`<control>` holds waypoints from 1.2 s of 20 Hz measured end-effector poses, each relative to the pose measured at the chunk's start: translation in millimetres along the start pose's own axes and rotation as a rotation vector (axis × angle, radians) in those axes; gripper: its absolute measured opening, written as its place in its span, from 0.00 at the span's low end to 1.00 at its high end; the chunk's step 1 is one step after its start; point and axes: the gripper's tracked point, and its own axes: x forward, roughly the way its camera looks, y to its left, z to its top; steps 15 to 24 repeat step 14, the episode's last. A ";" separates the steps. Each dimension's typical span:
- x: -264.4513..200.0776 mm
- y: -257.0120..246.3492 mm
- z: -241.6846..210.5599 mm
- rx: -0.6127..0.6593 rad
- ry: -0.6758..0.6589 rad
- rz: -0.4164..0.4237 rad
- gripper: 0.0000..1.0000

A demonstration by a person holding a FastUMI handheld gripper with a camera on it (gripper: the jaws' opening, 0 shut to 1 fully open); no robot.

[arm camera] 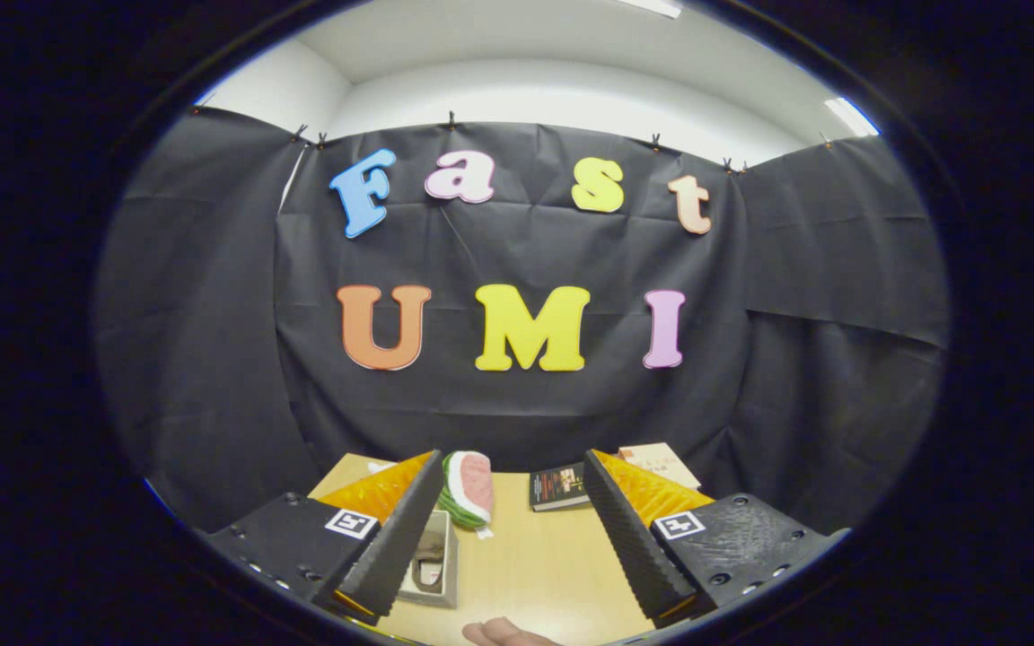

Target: Open the storage box then place both shoes into the box .Put the left shoe in first, then the right shoe, with the right side of both shoes facing outward in a uniform manner.

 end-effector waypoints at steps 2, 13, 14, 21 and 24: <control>0.6 1.0 -2.3 0.004 0.008 -0.002 0.96; 12.2 9.6 -19.1 0.000 0.065 0.011 0.96; 11.9 10.8 -18.7 0.000 0.066 0.018 0.96; 11.9 10.8 -18.7 0.000 0.066 0.018 0.96; 11.9 10.8 -18.7 0.000 0.066 0.018 0.96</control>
